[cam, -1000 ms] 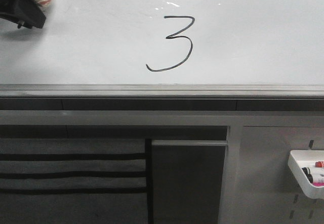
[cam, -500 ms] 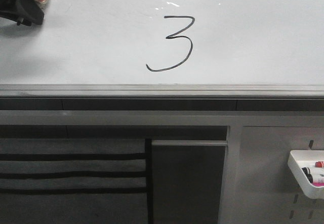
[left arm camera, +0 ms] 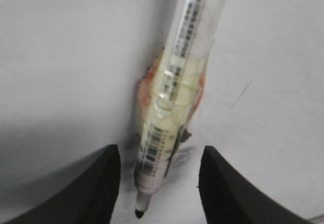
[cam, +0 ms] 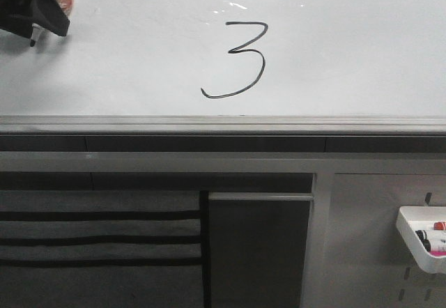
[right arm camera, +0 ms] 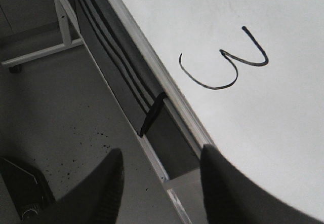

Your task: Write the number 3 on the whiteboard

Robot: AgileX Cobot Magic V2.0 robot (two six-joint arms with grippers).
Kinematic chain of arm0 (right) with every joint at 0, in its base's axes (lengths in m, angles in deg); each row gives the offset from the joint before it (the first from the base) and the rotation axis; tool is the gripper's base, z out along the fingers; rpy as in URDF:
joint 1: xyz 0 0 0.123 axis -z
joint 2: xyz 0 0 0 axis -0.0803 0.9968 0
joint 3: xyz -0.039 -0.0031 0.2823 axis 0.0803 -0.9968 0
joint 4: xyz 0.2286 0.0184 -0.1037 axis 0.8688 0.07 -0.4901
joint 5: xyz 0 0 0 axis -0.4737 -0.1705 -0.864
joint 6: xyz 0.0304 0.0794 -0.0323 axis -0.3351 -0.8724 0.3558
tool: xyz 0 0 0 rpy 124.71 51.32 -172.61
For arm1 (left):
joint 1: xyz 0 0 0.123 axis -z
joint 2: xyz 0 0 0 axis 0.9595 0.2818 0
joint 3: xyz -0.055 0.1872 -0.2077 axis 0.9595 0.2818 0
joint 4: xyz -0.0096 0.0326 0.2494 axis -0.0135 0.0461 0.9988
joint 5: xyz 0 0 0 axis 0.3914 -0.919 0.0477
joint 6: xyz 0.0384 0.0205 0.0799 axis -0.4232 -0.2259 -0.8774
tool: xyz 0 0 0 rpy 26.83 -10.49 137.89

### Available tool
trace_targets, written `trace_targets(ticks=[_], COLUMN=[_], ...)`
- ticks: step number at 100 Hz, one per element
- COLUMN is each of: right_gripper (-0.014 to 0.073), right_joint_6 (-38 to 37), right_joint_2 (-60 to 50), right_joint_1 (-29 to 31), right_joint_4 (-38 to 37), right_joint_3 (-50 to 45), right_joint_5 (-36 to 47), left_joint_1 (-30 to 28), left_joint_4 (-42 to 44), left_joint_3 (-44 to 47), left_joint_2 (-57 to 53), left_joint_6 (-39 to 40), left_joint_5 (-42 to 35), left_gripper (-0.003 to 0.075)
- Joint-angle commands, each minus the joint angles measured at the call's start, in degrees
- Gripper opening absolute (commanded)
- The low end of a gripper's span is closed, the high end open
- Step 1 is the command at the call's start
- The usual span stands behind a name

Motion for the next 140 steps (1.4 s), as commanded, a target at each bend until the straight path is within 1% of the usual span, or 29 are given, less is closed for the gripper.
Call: trace_targets(ticks=[1, 5, 10, 19, 23, 28, 32, 37, 44, 50, 57, 61, 69, 74, 77, 86, 120, 125, 131, 140], right_gripper=[0.0311, 0.0311, 0.0311, 0.0308, 0.0307, 0.0302, 0.0286, 0.0257, 0.0192, 0.0104, -0.0015, -0.0075, -0.0074, -0.0074, -0.0074, -0.0074, -0.0074, -0.0074, -0.0074, -0.0074], right_joint_6=[-1.68, -3.47, -7.42, -20.98, -31.02, -39.64, -44.11, -46.58, -47.71, -48.39, -48.71, -48.71, -48.71, -48.71, -48.71, -48.71, -48.71, -48.71, -48.71, -48.71], right_joint_2=[-3.03, -4.03, -5.74, -8.48, -9.97, -11.81, -13.7, -16.19, -20.23, -23.62, -27.8, -30.13, -34.05, -35.68, -36.42, -37.82, -37.8, -37.8, -37.8, -37.8], right_joint_1=[0.42, 0.42, 0.71, 2.05, 3.1, 4.47, 5.63, 6.78, 7.79, 8.26, 8.25, 8.25, 8.25, 8.25, 8.25, 8.25, 8.25, 8.25, 8.1, 8.1], right_joint_4=[0.07, -0.78, -3.24, -10.47, -14.54, -16.76, -17.34, -17.34, -17.34, -17.34, -17.34, -17.63, -18.0, -18.0, -18.0, -18.0, -18.0, -18.0, -18.0, -18.0], right_joint_3=[1.56, 1.56, 1.56, 1.56, 1.45, 1.18, 0.24, -1.76, -5.92, -10.0, -14.09, -15.87, -19.82, -21.21, -21.83, -23.12, -23.77, -23.77, -23.77, -23.77], right_joint_5=[-0.74, -2.3, -3.95, -6.35, -7.59, -9.04, -9.32, -8.11, -4.55, -0.78, 3.7, 6.05, 11.4, 11.71, 11.59, 11.04, 10.17, 10.17, 10.17, 10.17], left_joint_1=[-0.17, -0.17, -0.17, -0.17, -0.17, -0.17, -0.17, -0.17, -0.17, -0.17, -0.17, -0.17, -0.17, -0.17, -0.17, -0.17, -0.17, -0.17, -0.93, -2.28], left_joint_4=[5.63, 9.66, 13.23, 15.28, 15.24, 15.24, 15.24, 15.24, 15.24, 15.24, 14.99, 14.66, 13.38, 10.64, 8.0, 5.59, 5.61, 7.73, 13.5, 15.46], left_joint_3=[-2.51, -2.61, -2.61, -2.61, -2.61, -2.61, -2.37, -1.53, 1.58, 5.07, 9.99, 12.97, 18.27, 21.73, 23.22, 27.03, 35.7, 36.7, 38.08, 41.29], left_joint_2=[-5.21, -7.15, -9.84, -15.65, -18.49, -21.94, -24.91, -28.53, -33.78, -38.39, -43.99, -47.11, -52.08, -54.97, -56.17, -58.81, -59.66, -60.94, -63.78, -69.55], left_joint_6=[0.54, 0.54, 0.54, 0.54, 0.69, 1.68, 2.46, 2.9, 3.04, 4.13, 4.86, 4.97, 5.38, 5.38, 5.38, 5.38, 5.38, 5.38, 5.38, 5.38], left_joint_5=[0.73, 3.43, 7.23, 15.71, 19.17, 22.85, 25.23, 26.92, 27.42, 26.3, 23.5, 20.67, 13.37, 8.94, 7.88, 7.14, 7.14, 6.14, 4.01, 0.63], left_gripper=[0.0334, 0.0334, 0.0334, 0.0334, 0.0334, 0.0334, 0.0334, 0.0333, 0.0326, 0.03, 0.0237, 0.0184, 0.0073, 0.0013, -0.0018, -0.0018, -0.0018, -0.0018, -0.0018, -0.0018])
